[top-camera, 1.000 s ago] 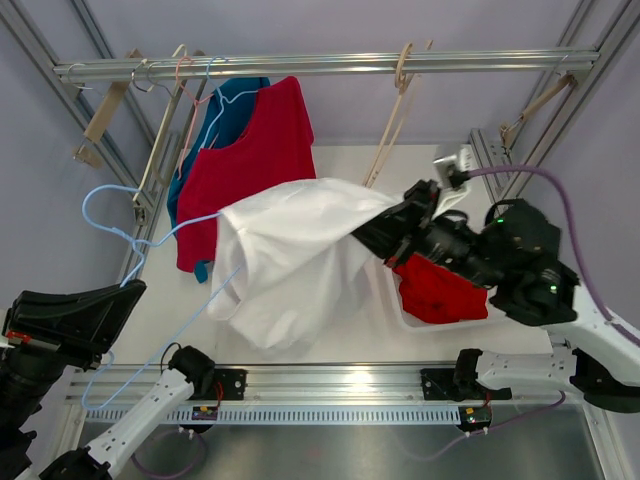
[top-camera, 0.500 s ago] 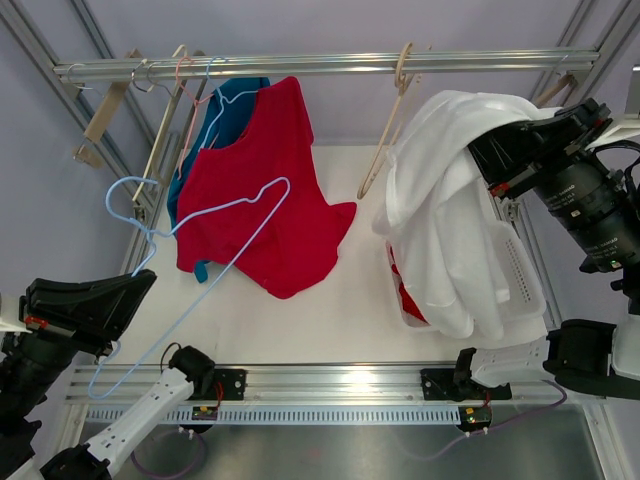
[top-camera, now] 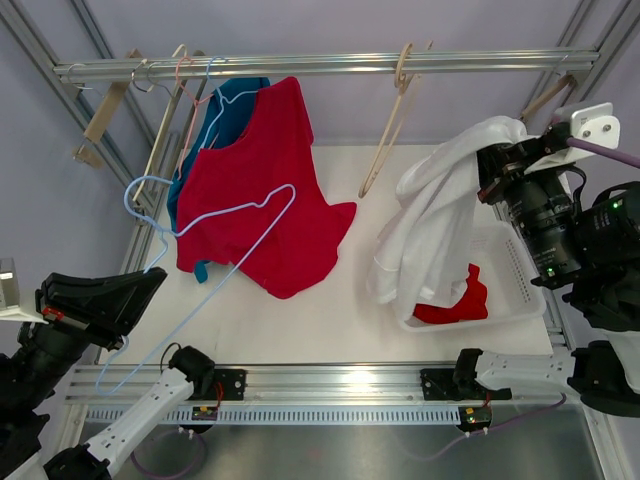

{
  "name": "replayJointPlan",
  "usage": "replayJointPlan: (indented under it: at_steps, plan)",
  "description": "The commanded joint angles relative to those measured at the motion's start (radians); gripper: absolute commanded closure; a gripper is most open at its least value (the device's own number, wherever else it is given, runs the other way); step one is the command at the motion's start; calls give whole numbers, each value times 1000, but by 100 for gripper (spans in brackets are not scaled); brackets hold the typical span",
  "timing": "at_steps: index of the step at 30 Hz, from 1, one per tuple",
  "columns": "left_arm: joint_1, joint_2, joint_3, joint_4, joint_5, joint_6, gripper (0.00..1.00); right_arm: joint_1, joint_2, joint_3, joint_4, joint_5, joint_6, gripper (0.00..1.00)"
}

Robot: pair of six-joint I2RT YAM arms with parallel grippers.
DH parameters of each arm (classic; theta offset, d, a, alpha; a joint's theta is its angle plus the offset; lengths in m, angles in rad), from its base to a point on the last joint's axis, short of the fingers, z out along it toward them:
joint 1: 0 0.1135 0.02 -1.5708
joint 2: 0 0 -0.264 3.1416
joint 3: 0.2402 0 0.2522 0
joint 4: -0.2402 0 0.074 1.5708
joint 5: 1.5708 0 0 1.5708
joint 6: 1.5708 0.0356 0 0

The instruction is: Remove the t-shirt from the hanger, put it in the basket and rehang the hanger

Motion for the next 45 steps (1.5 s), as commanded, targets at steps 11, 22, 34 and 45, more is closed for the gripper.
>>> replayJointPlan:
  at_steps: [11,22,34,45]
  plan:
    - [0,47,-21,34,-27,37,100,-410,-248,-567,309,144,2,100]
    - [1,118,-24,40,-96,80,100,-768,-205,-749,65,113,473,100]
    - [1,305,-62,141,-179,129,100,-768,-388,-1306,95,-149,1004,100]
    - [-11,530,-1,230,-197,137,100,-770,-769,-1307,-213,-297,1171,72]
